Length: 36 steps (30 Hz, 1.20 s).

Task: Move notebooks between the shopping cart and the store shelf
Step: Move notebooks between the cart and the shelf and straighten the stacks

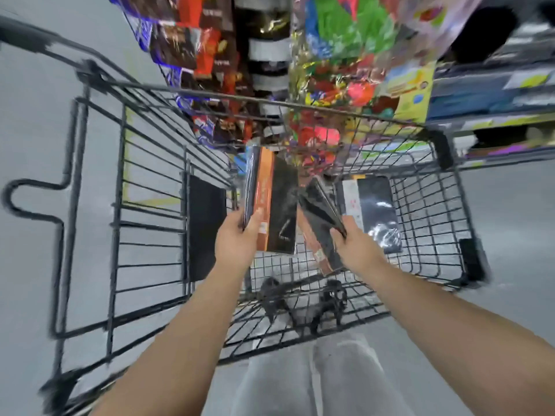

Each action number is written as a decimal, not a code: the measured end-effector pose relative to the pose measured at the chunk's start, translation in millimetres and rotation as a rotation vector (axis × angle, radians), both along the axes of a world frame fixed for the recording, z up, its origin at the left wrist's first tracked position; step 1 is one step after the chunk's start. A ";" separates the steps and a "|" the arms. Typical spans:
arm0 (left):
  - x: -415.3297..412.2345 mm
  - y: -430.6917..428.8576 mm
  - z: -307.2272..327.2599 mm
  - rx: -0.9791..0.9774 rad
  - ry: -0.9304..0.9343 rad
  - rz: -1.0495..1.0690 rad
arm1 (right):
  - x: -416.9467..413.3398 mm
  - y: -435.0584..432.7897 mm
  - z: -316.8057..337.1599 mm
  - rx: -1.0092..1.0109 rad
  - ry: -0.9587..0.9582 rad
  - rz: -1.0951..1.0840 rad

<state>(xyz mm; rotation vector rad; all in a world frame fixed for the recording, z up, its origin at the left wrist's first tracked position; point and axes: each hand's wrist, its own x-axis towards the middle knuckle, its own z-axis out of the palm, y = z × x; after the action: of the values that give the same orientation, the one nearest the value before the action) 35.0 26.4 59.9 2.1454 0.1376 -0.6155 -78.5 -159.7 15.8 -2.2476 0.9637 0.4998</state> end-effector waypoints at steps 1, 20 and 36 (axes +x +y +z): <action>-4.4 -2.2 11.1 -0.006 -0.005 -0.005 | -9.7 -5.5 12.8 0.021 -0.057 -0.040; -194.4 -215.1 93.0 -0.327 -0.043 -0.106 | -246.9 -178.5 120.9 0.293 -0.655 -0.955; -266.0 -411.9 64.5 -0.241 -0.012 -0.210 | -349.1 -378.2 131.6 0.264 -0.643 -1.119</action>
<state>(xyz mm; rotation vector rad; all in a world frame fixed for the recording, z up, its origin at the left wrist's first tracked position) -231.0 -385.5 124.4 1.9425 -0.1628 -0.7023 -427.6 -537.9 147.4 -1.1828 1.4485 -0.5298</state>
